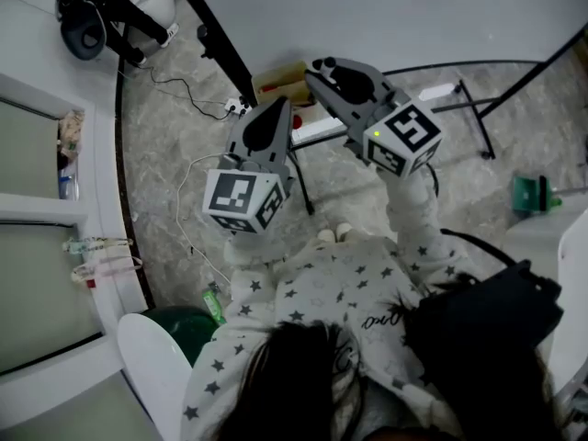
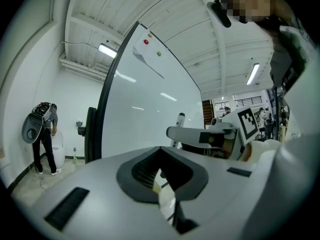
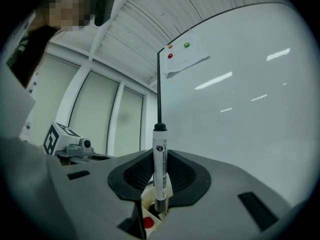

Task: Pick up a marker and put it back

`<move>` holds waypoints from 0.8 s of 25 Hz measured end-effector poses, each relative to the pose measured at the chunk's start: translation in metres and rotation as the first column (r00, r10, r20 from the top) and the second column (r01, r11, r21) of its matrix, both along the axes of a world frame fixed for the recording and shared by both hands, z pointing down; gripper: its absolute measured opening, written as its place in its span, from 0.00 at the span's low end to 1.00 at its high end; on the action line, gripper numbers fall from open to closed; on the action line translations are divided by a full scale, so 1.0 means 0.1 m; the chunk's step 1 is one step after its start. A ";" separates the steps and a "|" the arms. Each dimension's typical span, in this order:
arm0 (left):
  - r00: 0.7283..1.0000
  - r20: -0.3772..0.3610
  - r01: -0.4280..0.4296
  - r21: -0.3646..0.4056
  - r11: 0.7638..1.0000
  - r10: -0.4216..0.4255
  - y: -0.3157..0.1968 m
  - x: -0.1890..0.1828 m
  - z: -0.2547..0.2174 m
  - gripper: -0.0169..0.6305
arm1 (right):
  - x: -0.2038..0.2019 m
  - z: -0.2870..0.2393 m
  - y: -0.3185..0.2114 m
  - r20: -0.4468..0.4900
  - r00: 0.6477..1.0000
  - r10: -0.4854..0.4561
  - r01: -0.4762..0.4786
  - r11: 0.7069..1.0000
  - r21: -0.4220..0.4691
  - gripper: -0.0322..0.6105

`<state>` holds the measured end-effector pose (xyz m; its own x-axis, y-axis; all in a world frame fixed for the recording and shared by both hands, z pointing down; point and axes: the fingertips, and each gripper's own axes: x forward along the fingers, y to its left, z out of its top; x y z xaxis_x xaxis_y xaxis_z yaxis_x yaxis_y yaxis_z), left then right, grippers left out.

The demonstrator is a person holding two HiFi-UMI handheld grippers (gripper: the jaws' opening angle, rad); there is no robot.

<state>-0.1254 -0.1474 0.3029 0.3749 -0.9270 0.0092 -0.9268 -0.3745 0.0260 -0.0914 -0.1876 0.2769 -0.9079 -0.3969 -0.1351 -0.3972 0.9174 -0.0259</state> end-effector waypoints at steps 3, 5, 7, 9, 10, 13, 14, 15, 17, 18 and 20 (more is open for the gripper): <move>1.000 -0.006 0.006 -0.010 1.000 -0.006 0.00 0.00 0.05 0.03 | -0.02 0.09 -0.05 0.010 1.000 0.004 -0.004 1.000 -0.025 0.17; 1.000 -0.010 0.007 -0.014 1.000 -0.007 -0.01 0.01 0.08 0.03 | -0.03 0.14 -0.09 0.012 1.000 0.003 -0.003 0.999 -0.034 0.17; 1.000 -0.010 0.007 -0.018 1.000 -0.007 -0.02 0.02 0.11 0.03 | -0.05 0.20 -0.12 0.006 1.000 0.004 -0.003 0.999 -0.041 0.17; 1.000 -0.011 0.006 -0.022 1.000 -0.006 -0.02 0.02 0.14 0.03 | -0.08 0.27 -0.14 -0.009 1.000 0.008 -0.008 0.999 -0.045 0.17; 1.000 -0.012 0.004 -0.024 1.000 -0.005 -0.03 0.02 0.16 0.03 | -0.09 0.32 -0.15 -0.019 1.000 0.010 -0.010 0.999 -0.046 0.17; 1.000 -0.017 -0.005 -0.028 1.000 0.005 -0.04 0.03 0.22 0.03 | -0.14 0.45 -0.17 -0.045 0.999 0.009 -0.011 0.998 -0.054 0.17; 1.000 -0.017 -0.008 -0.029 1.000 0.007 -0.06 0.03 0.24 0.03 | -0.15 0.49 -0.18 -0.049 0.999 0.007 -0.010 0.998 -0.060 0.17; 1.000 -0.017 -0.009 -0.031 0.999 0.008 -0.07 0.03 0.25 0.03 | -0.16 0.53 -0.19 -0.054 0.999 0.006 -0.010 0.998 -0.066 0.17; 1.000 -0.021 -0.012 -0.034 0.999 0.011 -0.09 0.03 0.29 0.03 | -0.18 0.59 -0.22 -0.066 0.998 0.007 -0.012 0.997 -0.071 0.17; 1.000 -0.024 -0.014 -0.034 0.999 0.013 -0.10 0.03 0.31 0.03 | -0.18 0.62 -0.23 -0.071 0.997 0.008 -0.013 0.997 -0.071 0.17; 0.999 -0.029 -0.016 -0.035 0.999 0.015 -0.11 0.04 0.33 0.03 | -0.20 0.67 -0.24 -0.075 0.997 0.007 -0.012 0.997 -0.073 0.17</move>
<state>-0.1219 -0.1586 0.3363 0.3897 -0.9204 0.0305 -0.9196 -0.3872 0.0662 -0.1113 -0.2114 0.3443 -0.9105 -0.4119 -0.0367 -0.4092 0.9102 -0.0632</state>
